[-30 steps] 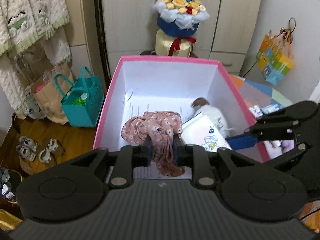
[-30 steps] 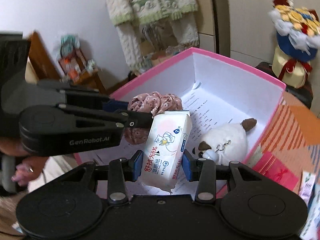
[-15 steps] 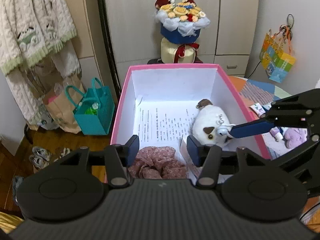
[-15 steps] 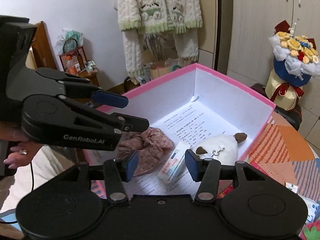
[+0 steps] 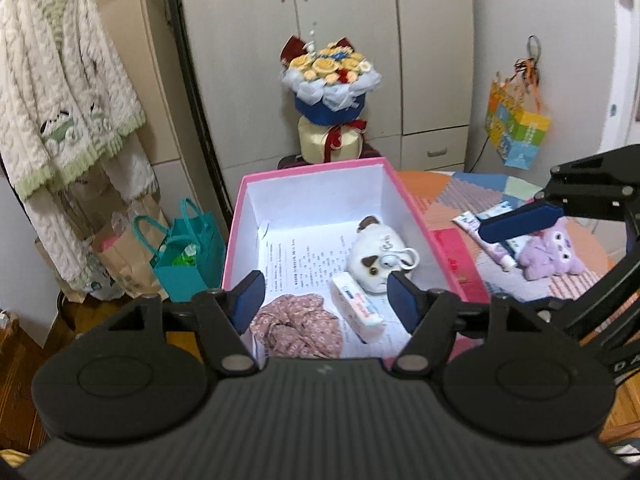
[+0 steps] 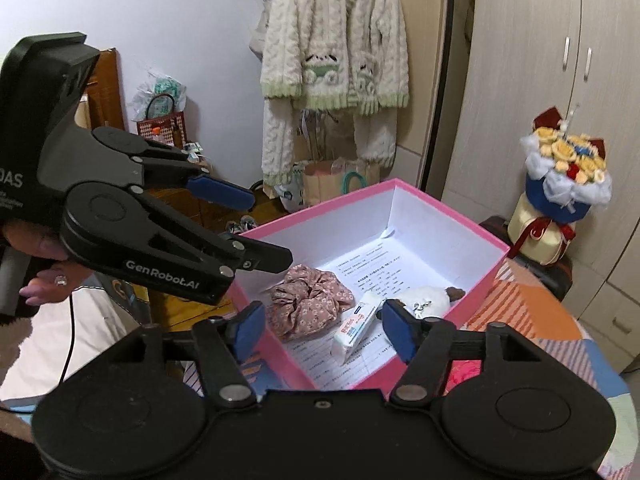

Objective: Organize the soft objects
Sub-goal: 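Open the left tool over the box while the right tool releases the tissue pack inside, then lower the left tool onto the purple plush and close it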

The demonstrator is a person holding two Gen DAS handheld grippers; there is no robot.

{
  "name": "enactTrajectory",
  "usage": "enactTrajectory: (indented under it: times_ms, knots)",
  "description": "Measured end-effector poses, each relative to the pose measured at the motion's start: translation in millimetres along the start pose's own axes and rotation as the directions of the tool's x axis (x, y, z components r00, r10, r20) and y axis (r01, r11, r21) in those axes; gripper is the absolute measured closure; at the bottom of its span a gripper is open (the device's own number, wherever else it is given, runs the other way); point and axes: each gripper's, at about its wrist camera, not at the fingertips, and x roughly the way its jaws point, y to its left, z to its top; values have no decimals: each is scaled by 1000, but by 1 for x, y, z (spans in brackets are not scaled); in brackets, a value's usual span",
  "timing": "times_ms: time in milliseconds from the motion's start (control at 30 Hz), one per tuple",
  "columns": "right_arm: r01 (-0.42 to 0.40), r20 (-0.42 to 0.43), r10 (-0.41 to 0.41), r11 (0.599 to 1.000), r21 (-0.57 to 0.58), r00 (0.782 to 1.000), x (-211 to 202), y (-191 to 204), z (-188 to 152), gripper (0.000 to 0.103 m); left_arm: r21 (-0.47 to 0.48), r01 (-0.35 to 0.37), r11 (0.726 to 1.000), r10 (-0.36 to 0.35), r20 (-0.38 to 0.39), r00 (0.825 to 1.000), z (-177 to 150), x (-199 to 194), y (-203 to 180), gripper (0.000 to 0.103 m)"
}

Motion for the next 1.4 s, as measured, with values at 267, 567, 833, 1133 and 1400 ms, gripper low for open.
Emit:
enactTrajectory:
  times_ms: [267, 567, 833, 1133, 1400]
  knots:
    - [60, 36, -61, 998, 33, 997, -66, -1, -34, 24, 64, 108, 992, -112, 62, 992, 3, -46, -37, 25]
    - [215, 44, -219, 973, 78, 975, -139, -13, -112, 18, 153, 256, 955, -266, 54, 962, -7, -58, -96, 19]
    - [305, 63, -320, 937, 170, 945, -146, -52, -167, 16, 183, 385, 905, -390, -9, 921, -11, -20, -158, 16]
    - [312, 75, -342, 913, 263, 937, -96, -112, -206, 16, 81, 461, 883, -453, -103, 886, -14, 68, -200, 16]
    - [372, -40, -371, 915, 154, 928, -33, -142, -212, 16, -70, 457, 887, -462, -99, 881, -10, 140, -203, 17]
